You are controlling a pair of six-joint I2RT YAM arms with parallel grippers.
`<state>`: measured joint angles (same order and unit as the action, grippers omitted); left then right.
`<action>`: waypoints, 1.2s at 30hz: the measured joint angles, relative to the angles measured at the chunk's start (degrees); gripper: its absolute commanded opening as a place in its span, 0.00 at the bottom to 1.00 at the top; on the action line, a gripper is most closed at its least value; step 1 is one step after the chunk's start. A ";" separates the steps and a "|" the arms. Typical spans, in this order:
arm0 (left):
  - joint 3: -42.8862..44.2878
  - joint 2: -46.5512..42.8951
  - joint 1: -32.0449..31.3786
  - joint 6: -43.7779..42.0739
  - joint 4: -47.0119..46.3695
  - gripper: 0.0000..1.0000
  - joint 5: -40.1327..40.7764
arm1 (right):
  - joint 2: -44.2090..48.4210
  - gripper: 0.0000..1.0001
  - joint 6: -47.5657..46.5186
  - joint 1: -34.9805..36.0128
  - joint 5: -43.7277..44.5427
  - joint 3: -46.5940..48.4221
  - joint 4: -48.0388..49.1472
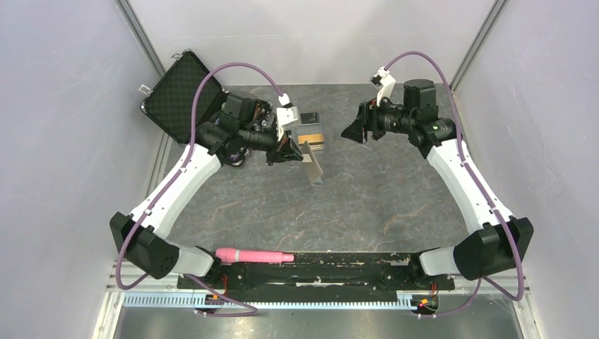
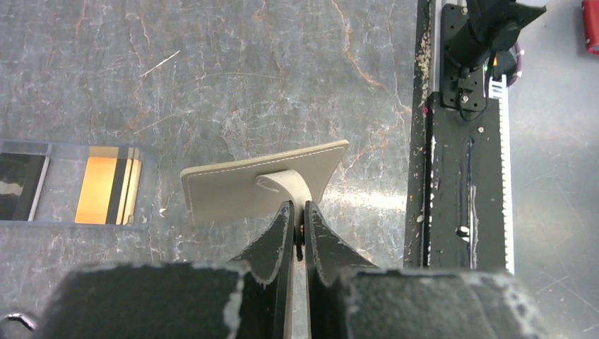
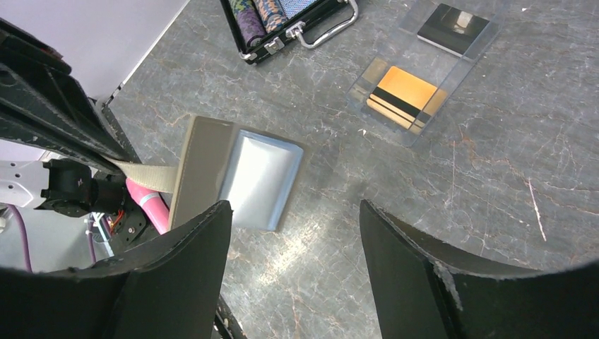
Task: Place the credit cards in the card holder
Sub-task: Open the card holder at the center of the board.
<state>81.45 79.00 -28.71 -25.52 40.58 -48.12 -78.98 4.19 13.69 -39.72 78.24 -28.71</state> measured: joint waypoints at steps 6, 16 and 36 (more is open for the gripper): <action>0.04 2.78 -1.40 -8.85 1.79 0.02 -1.22 | 1.75 0.77 -0.83 0.00 -0.63 -2.43 0.48; 6.01 8.00 -9.66 -24.79 10.80 0.02 0.66 | 3.37 0.93 -1.88 -0.04 -7.58 -6.80 4.15; 7.93 8.61 -15.67 -40.52 16.74 0.02 8.26 | 3.74 0.90 -1.92 6.91 -24.15 -16.48 9.25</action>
<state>89.38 87.61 -44.38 -66.04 57.32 -39.86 -75.24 2.26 20.60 -63.88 61.76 -19.46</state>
